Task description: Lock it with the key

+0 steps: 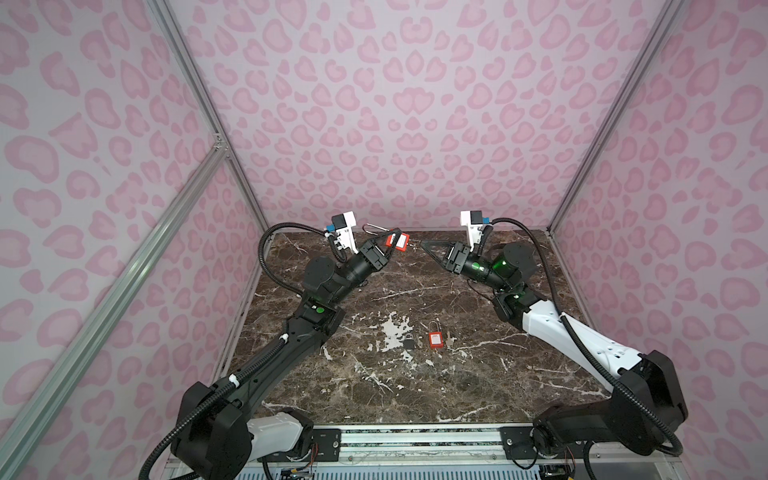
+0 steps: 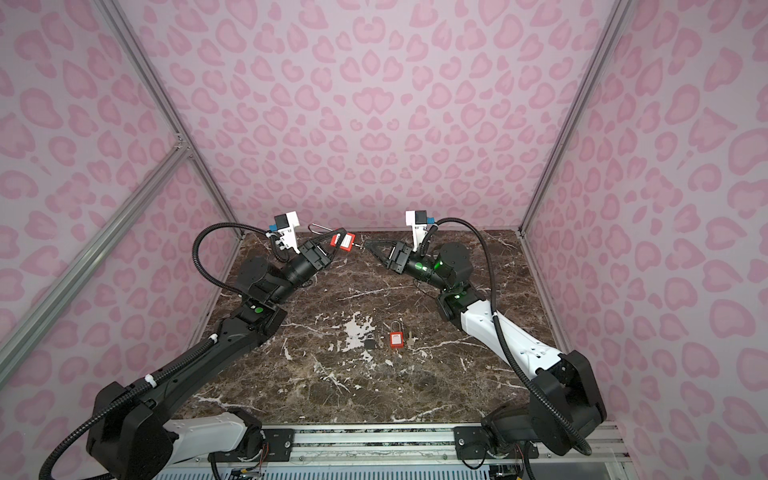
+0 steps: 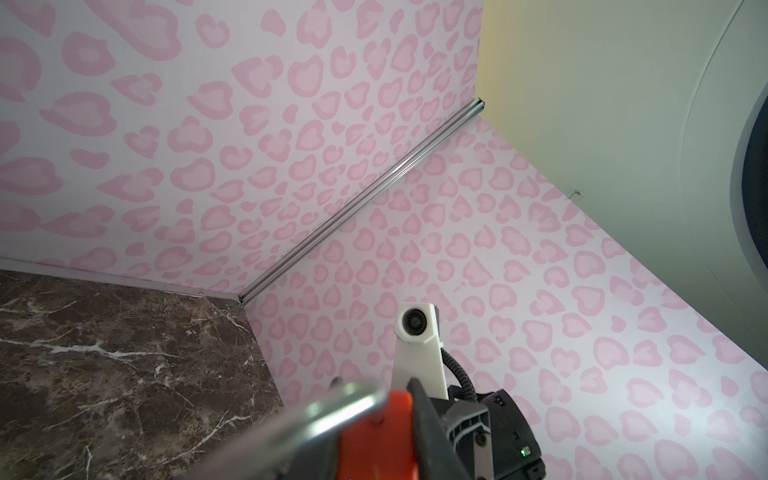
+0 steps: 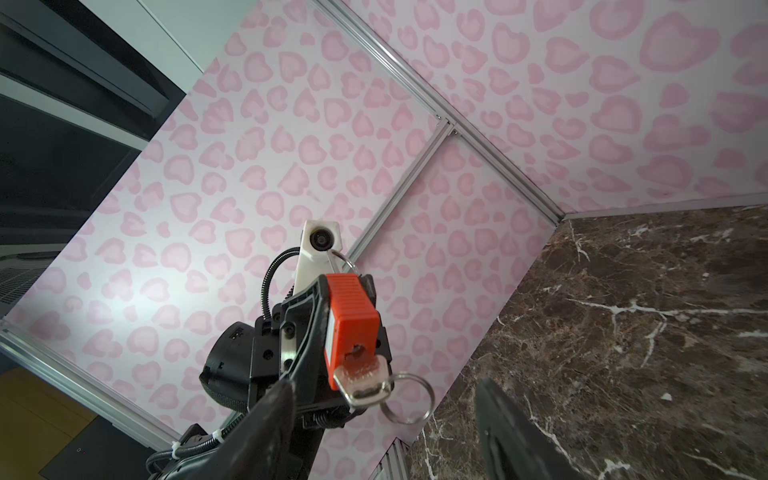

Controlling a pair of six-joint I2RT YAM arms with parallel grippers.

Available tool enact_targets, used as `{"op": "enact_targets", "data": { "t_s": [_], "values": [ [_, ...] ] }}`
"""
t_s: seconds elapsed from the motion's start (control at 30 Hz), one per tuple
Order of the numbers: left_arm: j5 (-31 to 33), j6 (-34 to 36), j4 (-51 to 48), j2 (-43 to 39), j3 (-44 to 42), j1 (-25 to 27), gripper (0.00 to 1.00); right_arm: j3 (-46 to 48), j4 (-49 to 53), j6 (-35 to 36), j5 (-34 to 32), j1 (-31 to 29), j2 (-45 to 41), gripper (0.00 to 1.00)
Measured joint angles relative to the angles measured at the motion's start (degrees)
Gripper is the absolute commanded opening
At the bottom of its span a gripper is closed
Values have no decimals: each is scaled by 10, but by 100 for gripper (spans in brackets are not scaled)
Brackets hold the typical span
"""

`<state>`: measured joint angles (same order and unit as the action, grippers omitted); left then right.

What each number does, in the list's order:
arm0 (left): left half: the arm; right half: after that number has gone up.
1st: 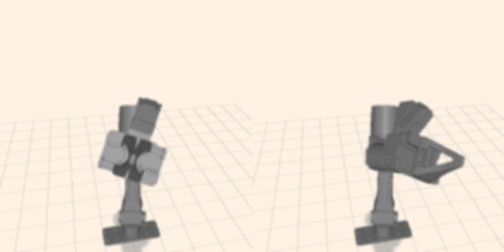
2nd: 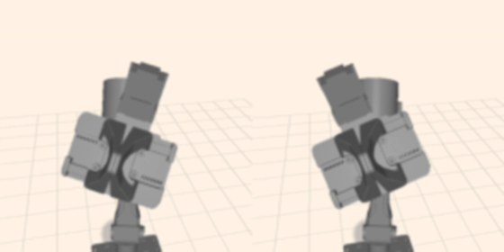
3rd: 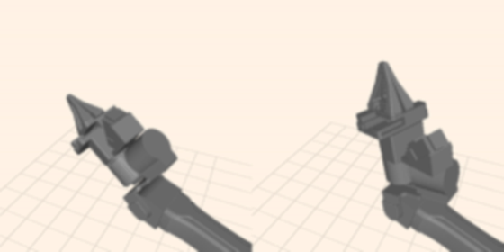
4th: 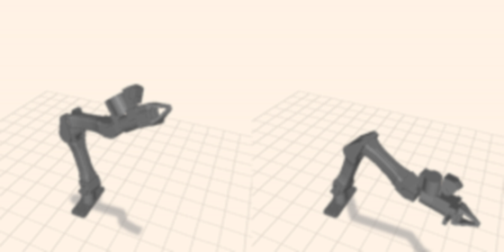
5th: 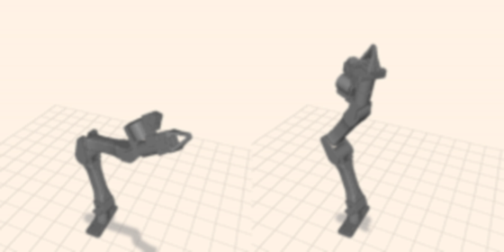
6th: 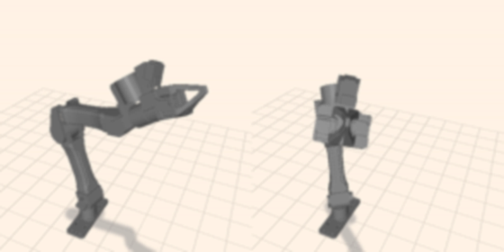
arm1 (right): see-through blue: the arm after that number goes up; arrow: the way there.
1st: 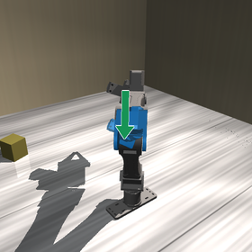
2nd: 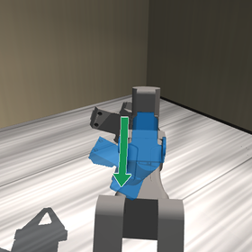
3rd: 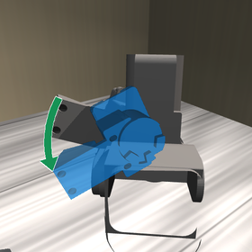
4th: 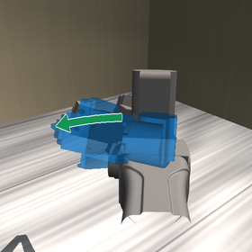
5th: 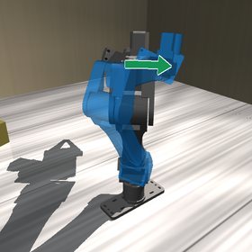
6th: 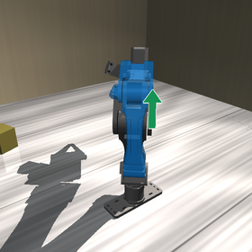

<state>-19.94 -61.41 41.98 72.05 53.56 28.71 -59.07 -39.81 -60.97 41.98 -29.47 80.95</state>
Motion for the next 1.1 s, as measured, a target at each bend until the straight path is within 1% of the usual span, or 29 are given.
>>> {"op": "enact_targets", "data": {
  "t_s": [0.13, 0.3, 0.47, 0.7, 0.87, 1.1],
  "values": [
    [-6, -5, 13, -3, -7, -1, 4, -7, -51, -31, 0, -12, 28, 69],
    [-13, -16, 28, -3, -7, -6, 4, -27, -115, -66, 4, -28, 55, 66],
    [-17, -32, 47, 1, -7, -14, 4, -33, -138, -80, 5, -37, 65, 64],
    [-28, -53, 66, 12, -7, -17, 4, -49, -139, -80, 9, -48, 84, 61],
    [-37, -60, 70, 13, -7, -17, 4, -62, -140, -85, 11, -51, 97, 53],
    [-40, -62, 75, 13, -7, -17, 4, -64, -147, -89, 11, -59, 102, 36]
  ]
}}
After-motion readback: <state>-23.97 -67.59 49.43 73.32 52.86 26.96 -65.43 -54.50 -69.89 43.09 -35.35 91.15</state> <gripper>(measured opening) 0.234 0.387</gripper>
